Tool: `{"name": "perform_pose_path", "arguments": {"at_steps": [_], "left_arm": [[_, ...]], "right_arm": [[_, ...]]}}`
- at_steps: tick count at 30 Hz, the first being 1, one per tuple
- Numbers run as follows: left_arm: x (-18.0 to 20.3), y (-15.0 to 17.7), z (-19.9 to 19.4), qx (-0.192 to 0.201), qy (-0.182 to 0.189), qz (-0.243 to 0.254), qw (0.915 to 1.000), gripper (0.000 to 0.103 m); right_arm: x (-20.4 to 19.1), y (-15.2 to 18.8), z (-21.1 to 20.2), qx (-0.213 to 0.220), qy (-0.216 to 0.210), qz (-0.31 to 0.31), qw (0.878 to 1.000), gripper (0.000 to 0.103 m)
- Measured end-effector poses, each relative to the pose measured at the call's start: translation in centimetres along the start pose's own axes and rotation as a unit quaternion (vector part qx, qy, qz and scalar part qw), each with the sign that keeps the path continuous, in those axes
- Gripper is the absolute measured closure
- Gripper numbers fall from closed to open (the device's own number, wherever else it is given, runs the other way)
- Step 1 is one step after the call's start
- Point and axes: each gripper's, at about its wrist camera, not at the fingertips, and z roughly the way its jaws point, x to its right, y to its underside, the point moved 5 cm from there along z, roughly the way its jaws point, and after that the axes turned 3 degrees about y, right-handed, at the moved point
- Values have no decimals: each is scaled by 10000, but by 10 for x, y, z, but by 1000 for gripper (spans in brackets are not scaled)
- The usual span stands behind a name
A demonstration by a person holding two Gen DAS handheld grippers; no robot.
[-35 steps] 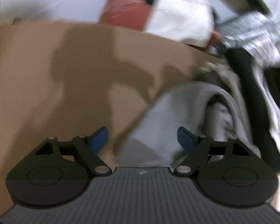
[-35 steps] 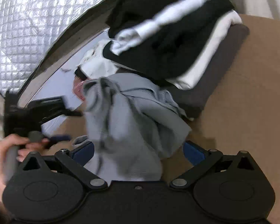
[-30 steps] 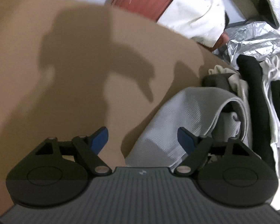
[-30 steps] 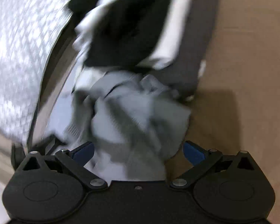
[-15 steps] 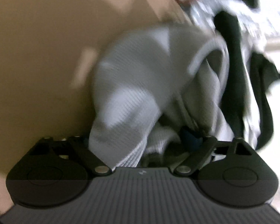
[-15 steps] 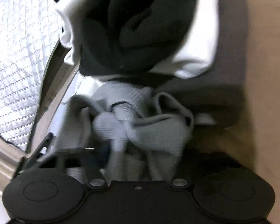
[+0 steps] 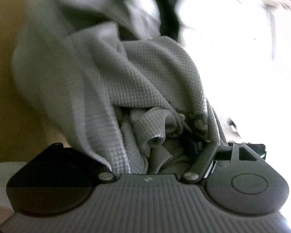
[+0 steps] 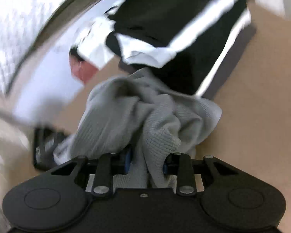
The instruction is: Fold clothes
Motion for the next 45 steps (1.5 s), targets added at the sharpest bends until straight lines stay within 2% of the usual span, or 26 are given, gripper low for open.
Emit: {"name": "perform_pose_path", "arguments": {"at_steps": [3, 5, 7, 9, 13, 17, 18, 19, 21, 22, 23, 24, 25, 26, 27, 28, 29, 30, 31, 33, 36, 37, 38, 41, 43, 45], "left_arm": [[16, 35, 26, -340, 285, -33, 9990, 32], [19, 52, 43, -656, 223, 167, 9975, 32], [15, 62, 57, -879, 62, 189, 9959, 33], [10, 70, 66, -1038, -109, 239, 9943, 33], [12, 78, 77, -1191, -619, 604, 9891, 37], [15, 76, 91, -920, -1195, 720, 9859, 58], [17, 74, 100, -887, -1329, 802, 9839, 67], [19, 71, 108, -854, -1463, 885, 9816, 71], [31, 67, 128, -827, -1683, 1091, 9762, 75], [45, 64, 141, -865, -1731, 1248, 9731, 76], [65, 63, 156, -923, -1822, 1549, 9666, 76], [89, 62, 171, -993, -1945, 1960, 9560, 76], [113, 62, 188, -1016, -2150, 2477, 9392, 76], [137, 61, 203, -948, -2458, 3075, 9144, 76], [156, 63, 216, -800, -2838, 3661, 8826, 69], [169, 65, 226, -644, -3195, 4125, 8506, 61], [171, 68, 235, -551, -3355, 4323, 8352, 38], [168, 72, 242, -494, -3395, 4382, 8308, 20], [159, 74, 250, -458, -3381, 4381, 8317, 19], [103, 74, 244, -503, -3341, 4087, 8478, 19], [9, 53, 240, -957, -3298, 3077, 8873, 21], [-11, 51, 237, -1090, -3272, 2738, 8978, 21], [-28, 53, 233, -1192, -3263, 2495, 9039, 21], [-40, 50, 236, -1238, -3133, 2536, 9067, 21], [-36, 51, 243, -1226, -3109, 2784, 9004, 21], [-31, 55, 249, -1251, -3142, 3199, 8850, 21]], "right_arm": [[11, 27, -45, 92, 148, 103, 9998, 69], [27, 52, -64, 212, 96, 143, 9996, 69], [46, 85, -70, 545, 96, 6, 9985, 70], [69, 120, -71, 1118, 6, -66, 9937, 71], [97, 168, -64, 2295, -156, -31, 9732, 73], [134, 185, -63, 2787, -565, 982, 9537, 85], [135, 180, -64, 2856, -344, 905, 9534, 86], [137, 168, -70, 2956, -24, 713, 9527, 86], [142, 147, -85, 3146, 594, 334, 9468, 88], [146, 140, -97, 3287, 683, 213, 9417, 88], [150, 133, -110, 3428, 779, 92, 9361, 88], [154, 125, -119, 3572, 948, -34, 9292, 88], [159, 117, -129, 3712, 1131, -158, 9215, 88], [169, 111, -139, 3842, 1442, -268, 9115, 89], [180, 106, -149, 3958, 1767, -354, 9005, 89], [200, 103, -153, 3993, 2223, -234, 8892, 88], [221, 101, -157, 3987, 2676, -102, 8771, 81], [250, 99, -150, 3698, 3130, 133, 8747, 72], [278, 99, -143, 3395, 3546, 376, 8704, 71], [322, 117, -126, 2796, 3818, 1005, 8752, 69], [338, 157, -118, 2758, 3363, 1454, 8886, 66], [338, 168, -112, 2698, 3154, 1520, 8970, 66], [338, 179, -105, 2636, 2945, 1586, 9048, 66], [330, 200, -83, 2588, 2311, 1819, 9201, 65], [324, 198, -71, 2767, 1830, 1986, 9222, 59], [320, 186, -58, 3065, 1345, 2111, 9184, 36]]}}
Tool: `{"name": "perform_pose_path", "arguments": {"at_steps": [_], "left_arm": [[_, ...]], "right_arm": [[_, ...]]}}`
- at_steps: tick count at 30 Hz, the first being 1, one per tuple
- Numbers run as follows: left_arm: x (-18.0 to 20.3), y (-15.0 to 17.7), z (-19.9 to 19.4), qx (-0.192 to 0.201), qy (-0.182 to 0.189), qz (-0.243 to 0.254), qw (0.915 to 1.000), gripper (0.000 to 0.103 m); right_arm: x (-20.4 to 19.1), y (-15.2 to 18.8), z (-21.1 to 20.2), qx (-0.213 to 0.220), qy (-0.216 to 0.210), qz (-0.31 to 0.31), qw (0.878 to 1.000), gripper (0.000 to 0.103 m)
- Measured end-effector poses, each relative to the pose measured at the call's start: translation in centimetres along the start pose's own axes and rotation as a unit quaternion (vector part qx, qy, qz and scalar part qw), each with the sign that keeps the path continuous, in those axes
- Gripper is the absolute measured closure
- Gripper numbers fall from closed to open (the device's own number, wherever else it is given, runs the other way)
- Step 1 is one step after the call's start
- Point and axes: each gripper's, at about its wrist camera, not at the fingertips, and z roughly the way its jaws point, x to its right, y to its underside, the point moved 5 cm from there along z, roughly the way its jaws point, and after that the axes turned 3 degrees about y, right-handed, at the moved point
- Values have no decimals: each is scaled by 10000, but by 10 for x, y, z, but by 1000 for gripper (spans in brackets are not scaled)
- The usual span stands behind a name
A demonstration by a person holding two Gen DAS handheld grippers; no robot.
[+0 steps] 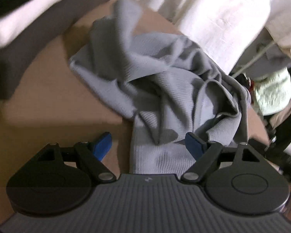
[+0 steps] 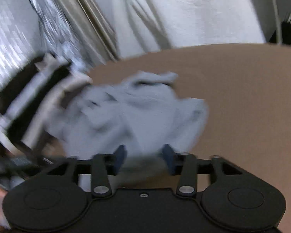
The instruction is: Fold clothes
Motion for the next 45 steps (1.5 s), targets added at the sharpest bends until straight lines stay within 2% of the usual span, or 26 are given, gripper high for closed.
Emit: {"name": "perform_pose_path", "arguments": {"at_steps": [1, 3, 6, 7, 9, 11, 13, 15, 18, 20, 23, 25, 30, 32, 34, 37, 40, 43, 44, 45], "left_arm": [[2, 1, 2, 41, -125, 269, 9996, 20], [7, 2, 4, 65, -402, 666, 9969, 20], [9, 4, -5, 81, -461, 691, 9965, 21], [9, 5, -7, 114, -490, 696, 9963, 22], [10, 6, -6, 202, -565, 767, 9952, 22], [9, 9, -5, 270, -645, 847, 9940, 22], [7, 19, -5, 284, -735, 952, 9923, 22], [6, 25, -6, 298, -839, 1095, 9900, 22], [-1, 17, -3, 427, -1186, 1482, 9809, 22], [-13, 12, -1, 427, -1215, 1407, 9817, 22], [-25, 8, -12, 458, -875, 979, 9903, 25], [-24, 5, -21, 540, -713, 913, 9918, 28], [-13, 0, -41, 929, -532, 1042, 9888, 28], [-9, -1, -47, 1048, -419, 1071, 9878, 28], [-9, 0, -47, 1076, -308, 1031, 9884, 28], [-14, 1, -38, 867, -132, 726, 9935, 28], [-19, 3, -28, 645, 217, 349, 9971, 28], [-16, 5, -22, 554, 252, 399, 9974, 28], [-14, 5, -21, 527, 228, 466, 9973, 26], [-13, 6, -19, 501, 204, 534, 9971, 24]], "right_arm": [[-5, 0, 8, 66, -199, 134, 9997, 33], [-15, -2, 33, -104, 20, -1, 9999, 33], [-12, -3, 43, -92, 624, -380, 9973, 33], [-10, -2, 43, 11, 598, -414, 9974, 34], [-5, -1, 44, 144, 593, -531, 9967, 44], [3, -1, 44, 180, 783, -618, 9948, 49], [12, -4, 40, 235, 965, -486, 9939, 63], [18, -7, 37, 241, 1012, -361, 9939, 88], [18, -12, 35, 292, 1270, -542, 9900, 97], [16, -19, 32, 377, 1504, -690, 9855, 98], [22, -35, 17, 581, 1775, -808, 9791, 99], [27, -49, 3, 738, 1978, -912, 9732, 100], [38, -104, -49, 1457, 3033, -1639, 9273, 101], [52, -127, -63, 1606, 3447, -1700, 9091, 101], [74, -142, -55, 1388, 3872, -1796, 8936, 101], [107, -164, -43, 1045, 4456, -1913, 8683, 100], [129, -154, -23, 420, 4063, -1442, 9013, 96], [139, -132, -14, 183, 4227, -1356, 8959, 94], [141, -125, -12, 103, 4284, -1367, 8931, 85], [142, -116, -10, -20, 4456, -1556, 8816, 62]]}}
